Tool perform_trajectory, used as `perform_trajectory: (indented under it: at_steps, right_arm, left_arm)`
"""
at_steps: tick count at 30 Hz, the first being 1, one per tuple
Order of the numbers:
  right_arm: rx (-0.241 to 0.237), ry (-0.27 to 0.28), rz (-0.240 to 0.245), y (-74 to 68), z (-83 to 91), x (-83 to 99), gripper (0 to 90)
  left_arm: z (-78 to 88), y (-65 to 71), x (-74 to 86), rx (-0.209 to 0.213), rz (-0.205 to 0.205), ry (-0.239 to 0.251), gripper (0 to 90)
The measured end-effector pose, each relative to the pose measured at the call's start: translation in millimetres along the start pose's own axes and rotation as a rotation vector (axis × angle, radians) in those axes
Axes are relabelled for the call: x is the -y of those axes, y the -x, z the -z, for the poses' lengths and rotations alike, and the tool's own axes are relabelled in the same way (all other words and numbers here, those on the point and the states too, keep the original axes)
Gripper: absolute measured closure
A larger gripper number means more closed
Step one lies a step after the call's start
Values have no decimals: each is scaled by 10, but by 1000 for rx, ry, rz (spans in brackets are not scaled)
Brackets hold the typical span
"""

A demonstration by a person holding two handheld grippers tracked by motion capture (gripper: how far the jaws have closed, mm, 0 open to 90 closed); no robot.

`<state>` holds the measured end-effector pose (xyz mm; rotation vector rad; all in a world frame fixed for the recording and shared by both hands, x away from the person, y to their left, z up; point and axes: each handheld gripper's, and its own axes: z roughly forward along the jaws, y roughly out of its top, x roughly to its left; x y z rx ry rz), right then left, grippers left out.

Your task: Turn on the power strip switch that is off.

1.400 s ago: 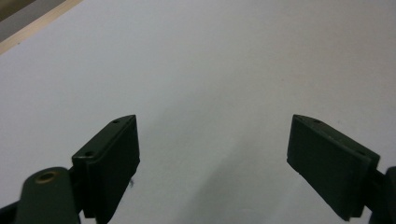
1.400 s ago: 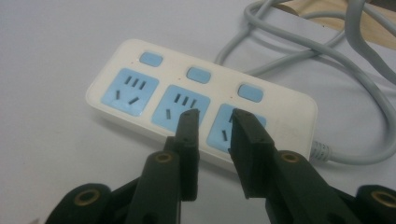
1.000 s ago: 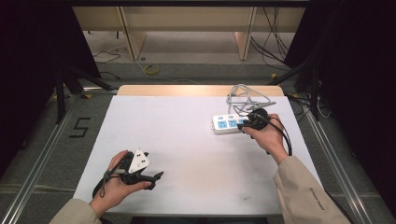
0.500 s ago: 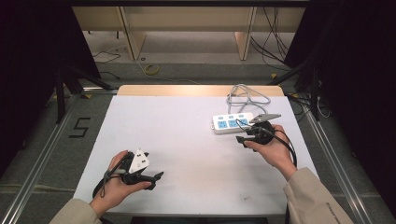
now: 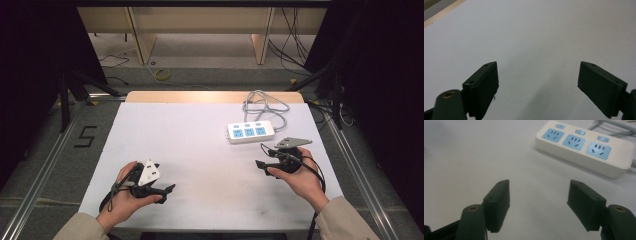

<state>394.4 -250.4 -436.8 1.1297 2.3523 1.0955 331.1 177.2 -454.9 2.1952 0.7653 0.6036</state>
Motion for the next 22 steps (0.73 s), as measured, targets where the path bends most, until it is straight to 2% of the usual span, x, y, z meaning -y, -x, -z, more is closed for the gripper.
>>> perform_trajectory:
  at_steps: [8, 13, 22]
  right_arm:
    - [-5, 20, 4, -64, 113, 190, 328]
    - [-27, 34, -11, -121, 174, 301, 318]
    - [-38, 50, -25, -185, 235, 369, 311]
  left_arm:
    - [6, 0, -2, -1, -1, 2, 167]
    - [10, 5, 1, 0, -4, 4, 166]
    - [4, 23, -6, 12, -3, 0, 165]
